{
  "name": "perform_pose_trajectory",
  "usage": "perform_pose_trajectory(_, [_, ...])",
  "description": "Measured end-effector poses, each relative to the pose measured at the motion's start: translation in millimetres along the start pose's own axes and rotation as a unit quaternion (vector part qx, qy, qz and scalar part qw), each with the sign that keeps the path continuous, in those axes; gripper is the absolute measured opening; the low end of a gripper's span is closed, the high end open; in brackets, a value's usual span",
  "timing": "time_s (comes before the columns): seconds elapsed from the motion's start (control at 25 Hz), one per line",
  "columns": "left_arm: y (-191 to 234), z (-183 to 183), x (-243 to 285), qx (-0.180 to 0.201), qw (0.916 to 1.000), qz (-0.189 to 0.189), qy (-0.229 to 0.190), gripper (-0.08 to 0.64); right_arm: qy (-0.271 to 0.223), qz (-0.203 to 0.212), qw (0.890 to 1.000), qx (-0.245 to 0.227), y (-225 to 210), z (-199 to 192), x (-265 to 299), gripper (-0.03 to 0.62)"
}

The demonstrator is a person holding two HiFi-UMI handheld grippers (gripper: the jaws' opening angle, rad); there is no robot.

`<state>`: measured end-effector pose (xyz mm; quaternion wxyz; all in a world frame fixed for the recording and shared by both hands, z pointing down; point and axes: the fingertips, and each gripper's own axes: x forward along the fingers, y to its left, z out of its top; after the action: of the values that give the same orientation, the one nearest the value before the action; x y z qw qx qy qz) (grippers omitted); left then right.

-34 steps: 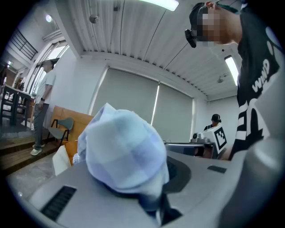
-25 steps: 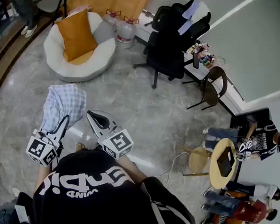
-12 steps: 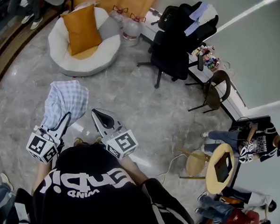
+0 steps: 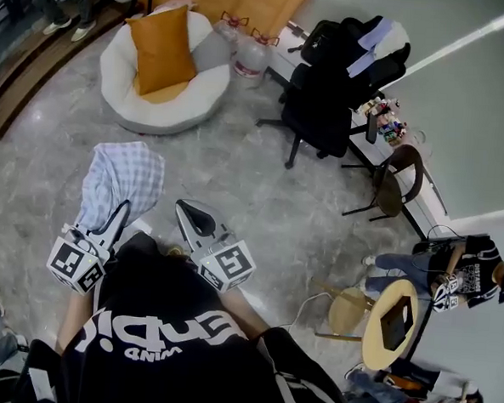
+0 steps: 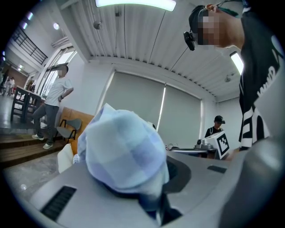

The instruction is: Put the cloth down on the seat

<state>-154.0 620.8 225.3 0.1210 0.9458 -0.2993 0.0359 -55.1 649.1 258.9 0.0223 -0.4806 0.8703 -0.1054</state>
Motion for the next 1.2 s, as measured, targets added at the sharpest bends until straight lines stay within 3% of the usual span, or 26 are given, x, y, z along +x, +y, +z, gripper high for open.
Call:
perform_pose_trajectory(0.24, [6.9,1.0,3.5,0.001,0.9999,0.009,-0.005,0.073,0.005,0.01,1.0,0.003,-4.8,-2.6,6.2,0.021])
perform_pose_trajectory(0.72, [18.8,1.7,23.0,-0.009,0.9999,-0.007,-0.009,0.072,0.009,0.014,1.0,0.005,-19.7,-7.7,27.3,0.021])
perform_pose_trajectory(1.2, [95.2,30.2,72.7,-0.013,0.9998,-0.013,0.005,0.072,0.009,0.015,1.0,0.007,-64.6,16.3,105.4,0.021])
